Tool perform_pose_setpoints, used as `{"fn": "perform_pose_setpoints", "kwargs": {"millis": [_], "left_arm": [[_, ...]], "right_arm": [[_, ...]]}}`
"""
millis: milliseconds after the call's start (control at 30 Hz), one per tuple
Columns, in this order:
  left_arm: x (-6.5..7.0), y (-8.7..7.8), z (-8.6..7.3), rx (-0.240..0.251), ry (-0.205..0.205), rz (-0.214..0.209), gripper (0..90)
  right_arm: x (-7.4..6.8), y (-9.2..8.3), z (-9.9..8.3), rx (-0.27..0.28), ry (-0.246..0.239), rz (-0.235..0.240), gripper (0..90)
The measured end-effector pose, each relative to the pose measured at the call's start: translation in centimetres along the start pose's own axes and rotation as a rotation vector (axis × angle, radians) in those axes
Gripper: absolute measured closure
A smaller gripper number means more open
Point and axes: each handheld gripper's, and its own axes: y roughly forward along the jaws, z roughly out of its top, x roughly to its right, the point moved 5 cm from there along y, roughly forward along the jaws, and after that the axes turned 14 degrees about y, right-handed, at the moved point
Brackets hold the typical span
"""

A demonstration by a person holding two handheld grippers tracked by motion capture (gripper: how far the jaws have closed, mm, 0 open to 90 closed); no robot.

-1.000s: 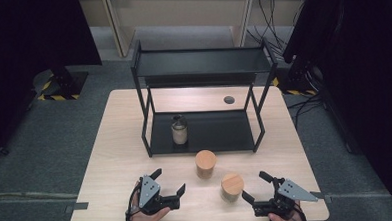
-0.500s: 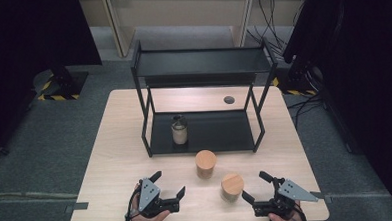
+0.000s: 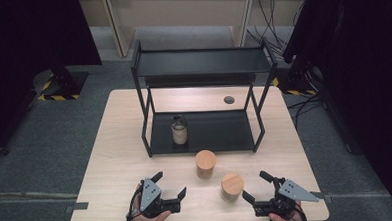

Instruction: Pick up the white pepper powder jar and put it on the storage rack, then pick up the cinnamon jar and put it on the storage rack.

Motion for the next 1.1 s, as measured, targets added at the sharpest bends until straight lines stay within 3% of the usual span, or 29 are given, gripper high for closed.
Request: {"fn": "perform_pose_setpoints", "kwargs": {"millis": [867, 1100], "left_arm": [[0.1, 0.18, -0.03, -0.005, 0.01, -0.014, 2.2], [-0.06, 0.19, 0.07, 0.0, 0.002, -0.01, 2.2]], "right_arm": [[-0.05, -0.07, -0.01, 0.004, -0.007, -0.007, 0.7], [0.22, 0.23, -0.07, -0.003, 0.011, -0.008, 0.7]]}}
